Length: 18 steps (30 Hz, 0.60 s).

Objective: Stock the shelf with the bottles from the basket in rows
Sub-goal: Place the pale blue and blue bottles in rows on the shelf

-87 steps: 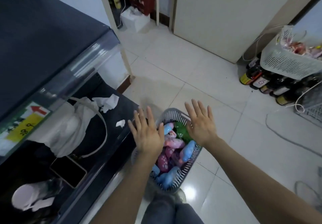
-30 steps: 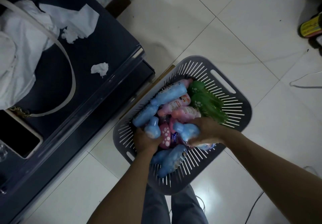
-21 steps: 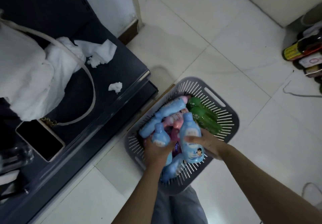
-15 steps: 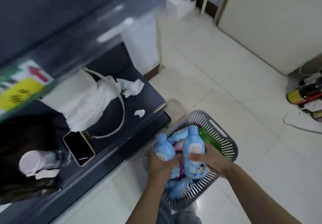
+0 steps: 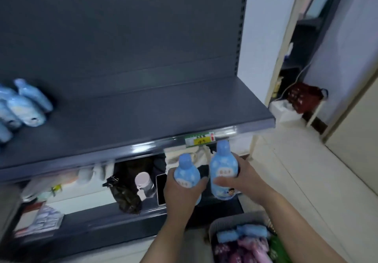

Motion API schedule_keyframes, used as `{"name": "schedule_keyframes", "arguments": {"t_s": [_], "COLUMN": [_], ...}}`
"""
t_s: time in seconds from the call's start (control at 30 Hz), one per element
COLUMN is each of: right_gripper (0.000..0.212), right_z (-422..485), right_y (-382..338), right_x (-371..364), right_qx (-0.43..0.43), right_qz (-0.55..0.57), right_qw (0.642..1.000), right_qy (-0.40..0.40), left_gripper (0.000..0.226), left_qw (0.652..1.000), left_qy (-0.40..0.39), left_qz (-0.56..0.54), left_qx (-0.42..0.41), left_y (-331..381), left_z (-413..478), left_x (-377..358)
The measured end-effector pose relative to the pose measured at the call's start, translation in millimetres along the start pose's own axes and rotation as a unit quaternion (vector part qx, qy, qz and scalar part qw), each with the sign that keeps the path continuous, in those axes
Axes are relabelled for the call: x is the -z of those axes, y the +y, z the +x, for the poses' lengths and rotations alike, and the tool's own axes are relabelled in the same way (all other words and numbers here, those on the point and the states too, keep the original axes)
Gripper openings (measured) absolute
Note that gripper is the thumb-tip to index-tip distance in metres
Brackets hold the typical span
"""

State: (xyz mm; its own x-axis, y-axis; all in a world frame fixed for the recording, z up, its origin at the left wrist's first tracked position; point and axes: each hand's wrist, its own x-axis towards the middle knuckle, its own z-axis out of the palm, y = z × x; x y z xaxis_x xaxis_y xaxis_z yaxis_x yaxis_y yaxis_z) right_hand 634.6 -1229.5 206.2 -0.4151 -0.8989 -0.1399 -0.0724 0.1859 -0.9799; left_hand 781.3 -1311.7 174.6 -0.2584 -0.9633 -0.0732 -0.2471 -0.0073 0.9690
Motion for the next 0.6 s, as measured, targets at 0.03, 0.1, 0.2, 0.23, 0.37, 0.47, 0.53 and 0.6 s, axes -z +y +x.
{"name": "schedule_keyframes", "arguments": {"t_s": [0.03, 0.1, 0.2, 0.23, 0.37, 0.47, 0.53, 0.6], "right_gripper": [0.044, 0.04, 0.043, 0.044, 0.043, 0.044, 0.046, 0.049], "right_z": [3.7, 12.3, 30.3, 37.1, 67.9, 95.0, 114.1, 133.0], "right_y": [-14.8, -42.2, -75.4, -85.4, -113.6, -129.5, -137.9, -144.0], "right_x": [-10.5, -35.6, -79.5, -95.5, -166.2, -225.9, -266.0, -303.7], "right_qx": [0.022, 0.06, 0.098, 0.11, 0.128, 0.125, 0.12, 0.116], "right_qz": [-0.008, -0.021, -0.02, -0.019, -0.009, 0.01, 0.017, 0.021], "right_qw": [1.0, 0.997, 0.993, 0.992, 0.989, 0.99, 0.99, 0.99], "right_qy": [-0.013, -0.035, -0.054, -0.057, -0.069, -0.071, -0.074, -0.073], "left_gripper": [0.048, 0.047, 0.047, 0.047, 0.049, 0.047, 0.045, 0.045], "left_qw": [1.0, 0.998, 0.994, 0.991, 0.984, 0.977, 0.972, 0.969], "left_qy": [0.015, 0.041, 0.086, 0.101, 0.147, 0.168, 0.183, 0.194], "left_qz": [-0.008, -0.028, -0.035, -0.037, -0.042, -0.065, -0.08, -0.086], "left_qx": [-0.014, -0.035, -0.065, -0.077, -0.096, -0.114, -0.122, -0.127], "left_y": [10.6, 26.5, 45.5, 48.5, 55.3, 55.0, 52.8, 47.5], "left_z": [4.0, 14.0, 32.7, 40.9, 76.2, 105.6, 123.2, 139.9], "left_x": [14.2, 45.2, 94.1, 110.6, 182.8, 239.9, 274.8, 304.6]}}
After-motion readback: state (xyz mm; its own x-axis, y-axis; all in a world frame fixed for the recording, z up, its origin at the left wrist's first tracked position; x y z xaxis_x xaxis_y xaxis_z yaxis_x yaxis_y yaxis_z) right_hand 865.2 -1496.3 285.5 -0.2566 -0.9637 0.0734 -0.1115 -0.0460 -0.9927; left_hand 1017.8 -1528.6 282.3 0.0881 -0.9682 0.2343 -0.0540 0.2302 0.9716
